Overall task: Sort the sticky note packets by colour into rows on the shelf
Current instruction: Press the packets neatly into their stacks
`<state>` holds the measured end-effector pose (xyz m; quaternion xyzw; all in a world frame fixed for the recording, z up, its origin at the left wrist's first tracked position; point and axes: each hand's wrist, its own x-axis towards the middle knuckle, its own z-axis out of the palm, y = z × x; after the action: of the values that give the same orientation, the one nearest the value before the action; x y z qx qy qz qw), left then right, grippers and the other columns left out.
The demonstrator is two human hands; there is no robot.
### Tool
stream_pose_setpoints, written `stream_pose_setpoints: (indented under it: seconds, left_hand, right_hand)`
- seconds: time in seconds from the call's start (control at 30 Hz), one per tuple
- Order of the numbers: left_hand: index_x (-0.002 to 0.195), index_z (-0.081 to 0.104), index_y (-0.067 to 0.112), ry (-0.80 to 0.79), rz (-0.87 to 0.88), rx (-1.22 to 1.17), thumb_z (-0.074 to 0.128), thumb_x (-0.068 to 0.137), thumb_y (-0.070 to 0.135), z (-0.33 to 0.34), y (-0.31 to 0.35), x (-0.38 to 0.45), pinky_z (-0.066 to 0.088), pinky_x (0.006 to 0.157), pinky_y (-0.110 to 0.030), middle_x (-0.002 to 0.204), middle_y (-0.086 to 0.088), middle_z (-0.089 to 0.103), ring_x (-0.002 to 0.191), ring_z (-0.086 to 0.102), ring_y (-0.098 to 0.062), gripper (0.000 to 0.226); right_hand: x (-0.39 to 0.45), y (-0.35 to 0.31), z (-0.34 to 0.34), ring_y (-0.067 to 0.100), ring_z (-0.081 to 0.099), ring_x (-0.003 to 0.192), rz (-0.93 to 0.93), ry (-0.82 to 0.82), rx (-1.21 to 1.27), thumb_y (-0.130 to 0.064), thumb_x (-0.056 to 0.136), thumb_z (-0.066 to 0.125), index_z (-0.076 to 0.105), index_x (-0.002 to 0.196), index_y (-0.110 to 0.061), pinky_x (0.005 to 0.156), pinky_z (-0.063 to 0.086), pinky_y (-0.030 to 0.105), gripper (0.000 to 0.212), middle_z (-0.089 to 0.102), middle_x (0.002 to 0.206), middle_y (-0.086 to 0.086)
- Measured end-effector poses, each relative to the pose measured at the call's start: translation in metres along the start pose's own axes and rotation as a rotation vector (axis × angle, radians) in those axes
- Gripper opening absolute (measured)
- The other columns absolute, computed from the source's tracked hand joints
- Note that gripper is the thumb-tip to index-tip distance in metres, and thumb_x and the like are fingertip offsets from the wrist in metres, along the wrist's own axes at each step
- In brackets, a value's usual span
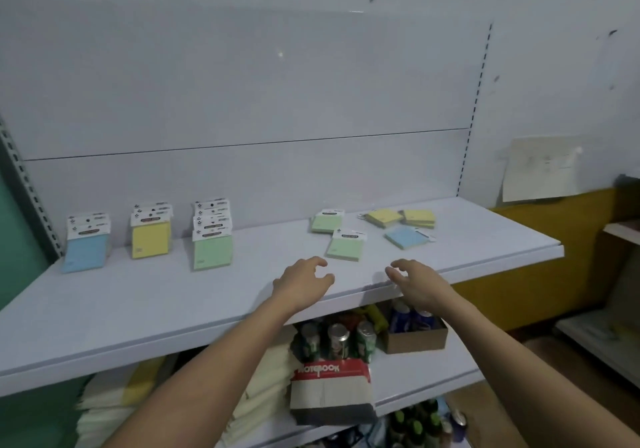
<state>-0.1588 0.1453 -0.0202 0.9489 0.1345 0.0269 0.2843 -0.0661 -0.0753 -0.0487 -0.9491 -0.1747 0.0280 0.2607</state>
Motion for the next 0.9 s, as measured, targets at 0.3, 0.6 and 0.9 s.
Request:
stream_pose_setpoints:
  seconds: [0.3, 0.6, 0.9]
  left_hand:
    - [0.125, 0.057, 0.022, 0.126, -0.033, -0.216, 0.061, 0.086, 0.03, 0.013, 0.02, 0.103, 0.046, 0.096, -0.034, 0.122, -0.004, 0.06, 0.111, 0.058, -0.023, 0.04]
    - [0.125, 0.056, 0.004, 0.242, -0.243, -0.227, 0.065, 0.084, 0.03, 0.018, 0.008, 0.234, 0.045, 0.095, -0.036, 0.129, -0.016, 0.058, 0.117, 0.055, -0.032, 0.049]
    - [0.122, 0.055, -0.004, 0.277, -0.43, -0.245, 0.08, 0.075, 0.033, 0.023, 0.009, 0.27, 0.046, 0.097, -0.037, 0.128, -0.017, 0.058, 0.118, 0.055, -0.032, 0.065]
  right_hand:
    - [0.087, 0.003, -0.009, 0.022, 0.056, 0.115, -0.048, 0.168, 0.068, -0.041, 0.098, 0.04, 0.052, 0.132, -0.016, 0.093, 0.048, 0.038, 0.044, 0.057, 0.131, 0.003]
    - [0.212, 0.044, -0.024, 0.031, 0.052, 0.118, -0.004, 0.132, -0.063, -0.026, 0.096, 0.051, 0.053, 0.131, -0.003, 0.096, 0.04, 0.035, 0.042, 0.054, 0.13, 0.016]
    - [0.293, 0.039, -0.028, 0.034, 0.057, 0.102, -0.07, -0.081, -0.299, -0.04, 0.091, 0.053, 0.046, 0.077, -0.009, 0.075, 0.037, 0.03, 0.034, 0.064, 0.105, 0.015]
